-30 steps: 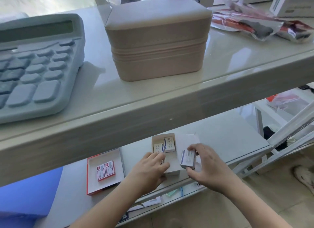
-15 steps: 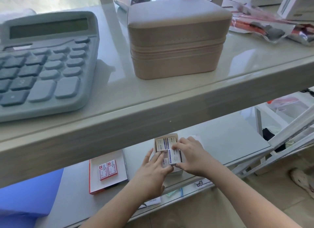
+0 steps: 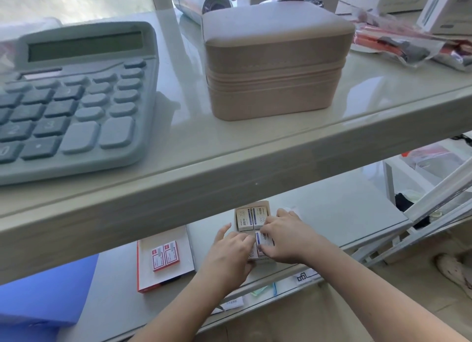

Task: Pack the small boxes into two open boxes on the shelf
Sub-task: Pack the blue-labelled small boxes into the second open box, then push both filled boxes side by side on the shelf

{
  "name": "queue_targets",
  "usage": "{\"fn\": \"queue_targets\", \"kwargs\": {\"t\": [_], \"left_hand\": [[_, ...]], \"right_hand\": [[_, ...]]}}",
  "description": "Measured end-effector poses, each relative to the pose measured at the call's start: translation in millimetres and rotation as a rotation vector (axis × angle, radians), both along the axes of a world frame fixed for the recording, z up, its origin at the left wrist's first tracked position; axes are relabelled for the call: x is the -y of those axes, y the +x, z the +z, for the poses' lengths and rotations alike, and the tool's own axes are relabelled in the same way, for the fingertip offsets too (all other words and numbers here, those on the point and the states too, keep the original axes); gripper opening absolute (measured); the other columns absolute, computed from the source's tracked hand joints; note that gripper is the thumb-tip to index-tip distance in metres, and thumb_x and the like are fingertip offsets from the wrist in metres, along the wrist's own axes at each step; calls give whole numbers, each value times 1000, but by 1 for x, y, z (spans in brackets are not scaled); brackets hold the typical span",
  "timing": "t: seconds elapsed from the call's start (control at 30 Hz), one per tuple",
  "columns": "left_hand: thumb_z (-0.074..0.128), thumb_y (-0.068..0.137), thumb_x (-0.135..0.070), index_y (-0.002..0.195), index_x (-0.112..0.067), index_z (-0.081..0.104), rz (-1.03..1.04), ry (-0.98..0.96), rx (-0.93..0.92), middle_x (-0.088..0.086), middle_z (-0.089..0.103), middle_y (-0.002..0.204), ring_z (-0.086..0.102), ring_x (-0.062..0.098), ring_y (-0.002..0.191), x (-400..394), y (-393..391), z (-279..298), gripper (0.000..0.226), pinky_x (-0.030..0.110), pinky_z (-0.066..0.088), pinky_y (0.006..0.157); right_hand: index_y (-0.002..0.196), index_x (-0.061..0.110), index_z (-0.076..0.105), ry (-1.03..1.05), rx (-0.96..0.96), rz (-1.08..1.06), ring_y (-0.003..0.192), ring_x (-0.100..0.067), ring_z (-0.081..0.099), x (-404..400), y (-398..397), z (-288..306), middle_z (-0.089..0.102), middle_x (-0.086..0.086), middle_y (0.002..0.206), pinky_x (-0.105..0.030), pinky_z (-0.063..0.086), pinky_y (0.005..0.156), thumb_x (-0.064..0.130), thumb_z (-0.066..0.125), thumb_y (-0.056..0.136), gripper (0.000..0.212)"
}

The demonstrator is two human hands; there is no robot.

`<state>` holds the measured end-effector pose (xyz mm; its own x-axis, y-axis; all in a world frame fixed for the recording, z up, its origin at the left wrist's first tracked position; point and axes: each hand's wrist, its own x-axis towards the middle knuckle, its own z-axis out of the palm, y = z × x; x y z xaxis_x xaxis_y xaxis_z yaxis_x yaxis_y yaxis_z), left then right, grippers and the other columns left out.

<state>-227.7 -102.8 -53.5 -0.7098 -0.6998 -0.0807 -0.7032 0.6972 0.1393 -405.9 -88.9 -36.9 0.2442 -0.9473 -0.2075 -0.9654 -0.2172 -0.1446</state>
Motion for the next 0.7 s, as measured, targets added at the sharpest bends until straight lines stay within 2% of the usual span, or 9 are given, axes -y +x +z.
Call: {"fn": "queue_targets", "kwargs": {"t": [0.13,0.27,0.33,0.4,0.47,0.53,0.57,0.63,0.7], "left_hand": [[58,86,-36,110,-24,50,17,-29,10,-4,63,118,49,18,116,-2,0,-1,28,37,10,113],[56,88,-36,121,-24,48,19,-39,-12,-4,58,128,45,17,122,-4,1,-4,36,37,7,114],[56,89,-38,132,-26,44,8,-10,-113,-7,48,141,37,12,132,-9,7,-3,46,36,7,116],[54,90,-40,134,-29,46,67,21,-346,-11,46,142,37,6,132,-15,21,2,46,34,15,115],[54,87,-35,125,-26,55,305,-26,-611,-10,56,130,47,7,121,-18,49,3,39,32,31,106],[58,83,-25,119,-16,59,638,-129,-733,0,62,118,54,19,111,-15,90,-5,37,37,39,97],[61,83,-21,119,-12,57,808,-137,-715,7,61,117,53,26,110,-12,112,-12,37,42,40,96],[68,84,-19,128,-9,50,1083,-9,-601,16,55,124,47,35,116,-7,147,-26,48,49,36,100],[67,85,-20,134,-10,46,1163,134,-577,13,52,128,49,33,116,-8,164,-35,54,50,38,101]], "right_hand": [[98,24,71,-31,85,-31,89,-17,37,-3,-1,-3,67,5,99,-39,36,91,47,44,87,36],[111,25,67,-91,181,-43,97,-18,45,-6,-4,-7,67,7,110,-38,39,94,40,47,89,33],[114,23,65,-208,297,-87,100,-16,51,-11,-7,-13,64,6,110,-37,44,93,35,55,88,30],[116,19,63,-327,401,-216,97,-14,53,-18,-10,-19,60,4,106,-33,48,88,30,62,87,31],[122,16,59,-321,451,-384,93,-12,53,-27,-12,-23,55,4,103,-28,48,84,31,63,89,36],[125,15,56,-237,478,-478,85,-8,52,-34,-12,-26,52,8,94,-23,45,77,35,59,92,39],[125,15,57,-206,491,-485,79,-5,52,-35,-11,-27,51,12,87,-22,43,73,37,57,93,39],[124,15,58,-168,507,-487,73,-2,53,-34,-8,-28,49,17,78,-21,41,68,39,56,93,39],[121,16,59,-155,491,-480,70,-3,54,-31,-6,-29,51,14,75,-23,41,65,38,57,93,35]]}}
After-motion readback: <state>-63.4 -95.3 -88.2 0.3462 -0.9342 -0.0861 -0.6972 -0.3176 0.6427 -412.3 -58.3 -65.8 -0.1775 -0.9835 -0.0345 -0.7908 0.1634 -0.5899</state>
